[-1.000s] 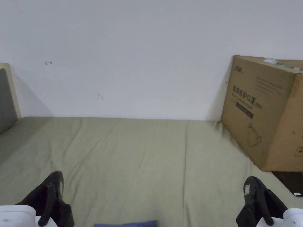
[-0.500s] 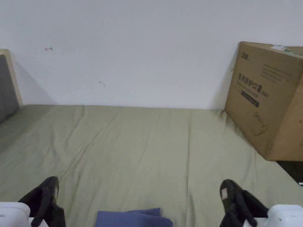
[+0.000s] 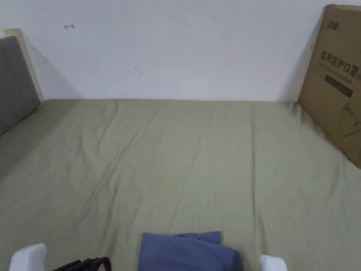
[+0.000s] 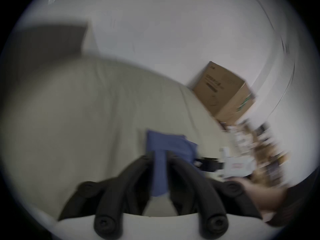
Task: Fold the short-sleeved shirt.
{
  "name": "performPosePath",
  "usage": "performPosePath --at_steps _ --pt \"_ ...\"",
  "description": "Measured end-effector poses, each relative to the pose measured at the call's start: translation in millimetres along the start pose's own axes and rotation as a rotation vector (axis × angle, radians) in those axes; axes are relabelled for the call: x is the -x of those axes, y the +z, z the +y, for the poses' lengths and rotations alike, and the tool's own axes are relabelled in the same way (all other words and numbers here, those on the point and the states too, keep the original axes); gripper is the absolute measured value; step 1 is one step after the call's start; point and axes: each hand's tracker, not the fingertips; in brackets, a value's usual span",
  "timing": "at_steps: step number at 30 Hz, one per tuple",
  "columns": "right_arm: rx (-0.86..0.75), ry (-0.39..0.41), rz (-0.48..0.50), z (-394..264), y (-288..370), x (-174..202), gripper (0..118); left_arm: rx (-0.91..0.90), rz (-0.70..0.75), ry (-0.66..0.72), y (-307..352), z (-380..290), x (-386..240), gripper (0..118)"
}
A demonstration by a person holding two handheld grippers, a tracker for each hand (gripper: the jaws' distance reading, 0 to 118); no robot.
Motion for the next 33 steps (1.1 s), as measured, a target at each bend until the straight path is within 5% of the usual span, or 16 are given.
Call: performPosePath --at_steps 3,4,5,8,11,13,14,15,16,17,19,26,33 --pt "-0.013 0.138 -0.019 -1.5 -0.8 4.8 0 0.152 -0.24 0.336 -52.0 4.9 65.7 98" --pt "-0.016 0.161 -0.027 -4.7 1.3 8.8 0 0.18 -0.252 0.379 -70.5 5.0 80.7 118" --pt "-0.016 0.159 -0.032 -5.3 0.5 10.1 0 0.208 -0.256 0.378 -89.2 6.6 91.6 118" --pt "-0.022 0.13 -0.034 -5.4 0.9 9.3 0 0.342 -0.363 0.372 -148.5 4.8 103.8 118" --pt "-0.029 0.084 -0.018 -6.7 1.4 5.1 0 0.362 -0.629 0.474 -195.2 0.7 89.2 118" --pt "-0.036 0.059 -0.01 -7.8 1.4 2.8 0 0.368 -0.598 0.476 -221.9 -8.8 81.7 117" --pt "-0.039 0.043 -0.006 -8.6 1.4 1.5 0 0.314 -0.593 0.42 -227.1 -11.5 77.7 108" --pt "-0.041 0.03 0.0 -9.0 2.0 0.1 0 0.277 -0.586 0.369 -227.7 -15.9 73.8 84" --pt "-0.043 0.021 0.005 -8.3 1.9 -1.1 0 0.271 -0.533 0.33 -229.4 -18.8 77.1 28" --pt "-0.044 0.013 0.01 -8.7 2.4 -2.0 0 0.313 -0.368 0.319 -231.8 -23.5 85.2 23" --pt "-0.045 0.002 0.019 -8.6 3.8 -3.3 0 0.318 -0.512 0.476 -227.9 -18.1 86.1 24" --pt "-0.095 -0.034 0.016 4.7 50.1 15.2 0 0.378 -0.19 0.041 -156.4 52.7 62.9 25" --pt "-0.135 0.019 -0.05 -2.0 93.0 31.1 0 0.286 0.228 -0.019 -13.7 148.7 144.3 24"
